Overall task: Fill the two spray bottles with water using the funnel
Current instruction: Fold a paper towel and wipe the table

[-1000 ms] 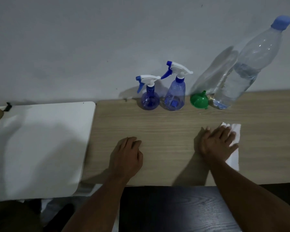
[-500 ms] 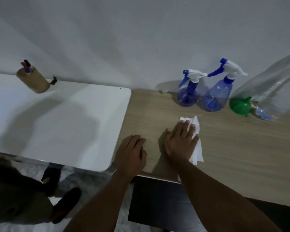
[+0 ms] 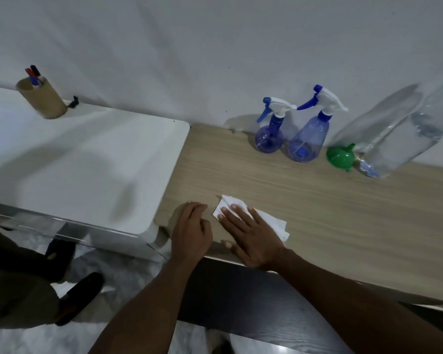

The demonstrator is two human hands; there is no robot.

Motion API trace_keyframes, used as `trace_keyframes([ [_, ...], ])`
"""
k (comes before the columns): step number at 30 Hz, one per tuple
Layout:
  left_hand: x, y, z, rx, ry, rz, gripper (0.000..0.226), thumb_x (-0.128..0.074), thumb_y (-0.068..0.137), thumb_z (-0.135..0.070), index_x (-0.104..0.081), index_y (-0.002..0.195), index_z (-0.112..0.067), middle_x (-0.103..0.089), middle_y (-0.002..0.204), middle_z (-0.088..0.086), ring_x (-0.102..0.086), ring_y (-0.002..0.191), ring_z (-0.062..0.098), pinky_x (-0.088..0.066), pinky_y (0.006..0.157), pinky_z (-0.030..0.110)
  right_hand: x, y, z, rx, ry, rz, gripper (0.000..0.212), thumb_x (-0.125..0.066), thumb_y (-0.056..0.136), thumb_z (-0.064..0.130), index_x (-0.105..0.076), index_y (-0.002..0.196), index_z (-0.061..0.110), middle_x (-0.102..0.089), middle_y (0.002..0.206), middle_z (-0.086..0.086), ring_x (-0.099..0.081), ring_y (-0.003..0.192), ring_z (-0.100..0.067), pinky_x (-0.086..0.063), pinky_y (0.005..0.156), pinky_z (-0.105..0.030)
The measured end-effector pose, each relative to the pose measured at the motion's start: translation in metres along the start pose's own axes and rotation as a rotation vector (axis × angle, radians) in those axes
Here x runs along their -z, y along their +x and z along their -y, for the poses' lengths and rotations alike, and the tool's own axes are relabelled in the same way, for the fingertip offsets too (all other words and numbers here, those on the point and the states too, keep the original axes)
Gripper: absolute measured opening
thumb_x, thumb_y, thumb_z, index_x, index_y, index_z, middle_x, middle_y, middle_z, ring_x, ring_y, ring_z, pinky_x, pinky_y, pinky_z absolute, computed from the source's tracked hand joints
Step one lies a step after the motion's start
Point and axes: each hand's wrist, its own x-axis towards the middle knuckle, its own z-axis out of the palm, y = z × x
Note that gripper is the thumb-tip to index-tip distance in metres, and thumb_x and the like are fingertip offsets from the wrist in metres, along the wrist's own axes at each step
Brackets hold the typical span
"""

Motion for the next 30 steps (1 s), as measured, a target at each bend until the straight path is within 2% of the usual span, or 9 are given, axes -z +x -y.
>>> trace_keyframes([
  [5,-0.013,-0.032,-0.028,0.001,-0.039,-0.008,0.039,-0.045,0.091,-0.019,-0.068,0.120,-0.009,-0.062,0.130,0.007,-0.052,0.128,0.027,-0.047,0.105,0.044,0.006,-0.061,-0.021,0.077,0.001,0.018,0.079,-0.033,0.096,0.066,-0.014,0.158,0.019,-0.006,0.166,0.000,-0.001,0.154,-0.020,-0.014,0.122,-0.052],
  [7,-0.022,-0.046,-0.045,-0.023,-0.062,-0.016,0.035,-0.048,0.090,-0.015,-0.070,0.118,-0.010,-0.064,0.125,0.007,-0.056,0.122,0.026,-0.050,0.100,0.040,0.007,-0.086,-0.034,0.072,-0.007,0.018,0.084,-0.035,0.094,0.069,-0.014,0.158,0.019,-0.006,0.166,0.000,-0.001,0.154,-0.020,-0.012,0.122,-0.050],
  [10,-0.037,-0.067,-0.072,-0.047,-0.079,0.009,0.030,-0.056,0.090,-0.007,-0.071,0.116,-0.012,-0.066,0.120,0.005,-0.060,0.114,0.023,-0.050,0.094,0.034,0.009,-0.127,-0.054,0.028,-0.009,0.020,0.086,-0.036,0.093,0.071,-0.011,0.158,0.021,-0.004,0.166,0.001,0.001,0.154,-0.019,-0.008,0.123,-0.048],
  [13,-0.053,-0.086,-0.096,-0.082,-0.086,0.047,0.033,-0.050,0.089,-0.014,-0.071,0.115,-0.014,-0.067,0.118,0.003,-0.061,0.110,0.022,-0.052,0.091,0.035,0.009,-0.171,-0.075,-0.084,-0.010,0.002,0.085,-0.035,0.093,0.071,-0.009,0.158,0.023,-0.003,0.166,0.002,0.001,0.154,-0.017,-0.009,0.123,-0.047],
  [16,-0.066,-0.102,-0.113,-0.139,-0.067,0.085,0.038,-0.045,0.088,-0.019,-0.071,0.116,-0.013,-0.068,0.117,0.003,-0.061,0.110,0.023,-0.052,0.093,0.036,0.005,-0.214,-0.096,-0.270,-0.001,-0.050,0.081,-0.029,0.094,0.071,-0.012,0.158,0.024,-0.008,0.166,0.002,-0.004,0.153,-0.016,-0.019,0.120,-0.050],
  [21,-0.074,-0.119,-0.124,-0.174,-0.027,0.138,0.037,-0.043,0.092,-0.019,-0.068,0.118,-0.011,-0.064,0.119,0.004,-0.060,0.110,0.021,-0.051,0.094,0.034,-0.007,-0.252,-0.109,-0.662,0.021,-0.162,0.078,-0.009,0.096,0.066,-0.020,0.157,0.020,-0.015,0.165,-0.001,-0.013,0.153,-0.020,-0.021,0.119,-0.047],
  [26,-0.060,-0.122,-0.111,-0.235,0.026,0.187,0.036,-0.046,0.094,-0.015,-0.064,0.125,-0.010,-0.061,0.123,0.004,-0.059,0.113,0.019,-0.052,0.097,0.040,-0.018,-0.220,-0.072,-1.140,0.131,-0.325,0.075,-0.025,0.099,0.054,-0.027,0.152,0.000,-0.027,0.159,-0.021,-0.017,0.150,-0.034,-0.017,0.119,-0.051],
  [30,-0.041,-0.120,-0.091,-0.275,0.028,0.189,0.035,-0.047,0.095,-0.014,-0.064,0.125,-0.011,-0.062,0.121,0.003,-0.061,0.106,0.017,-0.055,0.090,0.038,-0.014,-0.175,-0.037,-1.404,0.348,-0.414,0.082,-0.027,0.100,0.054,-0.013,0.153,-0.006,-0.010,0.162,-0.024,-0.001,0.152,-0.033,-0.003,0.122,-0.050],
])
